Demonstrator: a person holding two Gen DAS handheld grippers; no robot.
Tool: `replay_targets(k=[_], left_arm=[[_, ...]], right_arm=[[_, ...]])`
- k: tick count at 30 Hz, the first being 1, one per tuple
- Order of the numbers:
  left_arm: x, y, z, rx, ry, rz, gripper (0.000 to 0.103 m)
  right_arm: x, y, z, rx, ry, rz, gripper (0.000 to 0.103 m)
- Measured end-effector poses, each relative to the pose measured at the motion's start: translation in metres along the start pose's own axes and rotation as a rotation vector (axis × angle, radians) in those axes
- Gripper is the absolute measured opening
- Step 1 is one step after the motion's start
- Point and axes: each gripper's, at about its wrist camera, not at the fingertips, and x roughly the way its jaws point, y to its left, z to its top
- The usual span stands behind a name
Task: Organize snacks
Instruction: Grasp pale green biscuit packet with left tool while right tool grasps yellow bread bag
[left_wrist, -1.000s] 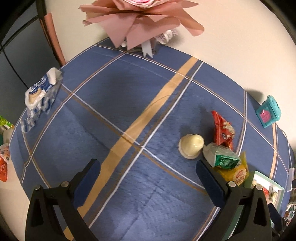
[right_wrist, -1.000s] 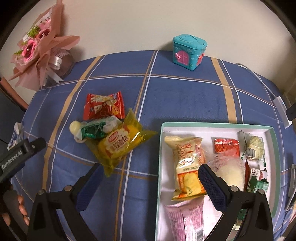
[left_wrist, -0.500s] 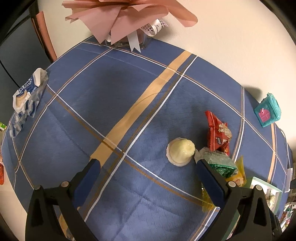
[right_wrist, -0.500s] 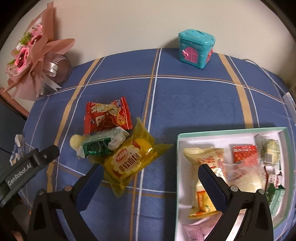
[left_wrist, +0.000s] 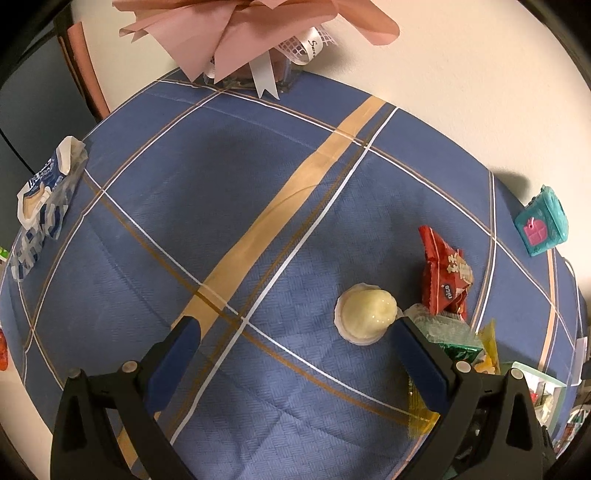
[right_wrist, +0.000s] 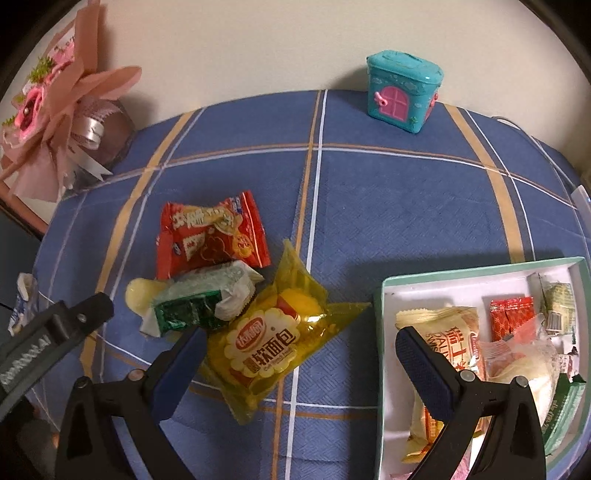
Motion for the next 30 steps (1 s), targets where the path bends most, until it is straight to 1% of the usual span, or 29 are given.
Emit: replay_targets(k=[8, 11, 14, 20, 22, 26, 30], left_arm=[[-0.001, 0.000, 0.000, 0.002, -0.002, 0.005, 0.103], [-0.001, -0.001, 0.000, 0.005, -0.001, 0.008, 0.103], [-0.002, -0.003, 0.000, 0.011, -0.001, 0.008, 0.103], [-0.004, -0.006, -0.002, 0.015, 0.001, 0.016, 0.103], [-0.004, -0.006, -0.002, 0.018, 0.000, 0.016, 0.103], [-0.004, -0.011, -0.004, 0.029, -0.002, 0.007, 0.103], [-0.003, -0.016, -0.006, 0.035, 0.002, -0.026, 0.103]], right_arm=[[0.010, 0.000, -0.004, -0.016, 0.038, -0.005, 0.103], [0.008, 0.000, -0.005, -0.027, 0.035, -0.014, 0.103], [0.006, -0.001, -0.005, -0.046, 0.033, -0.031, 0.103], [-0.001, -0.002, -0.005, -0.093, 0.024, -0.102, 0.102], [-0.004, -0.004, -0.005, -0.095, 0.019, -0.109, 0.101], [-0.013, -0.006, -0.003, -0.085, -0.006, -0.080, 0.095], [-0.017, -0.007, -0.002, -0.057, -0.008, -0.004, 0.088]])
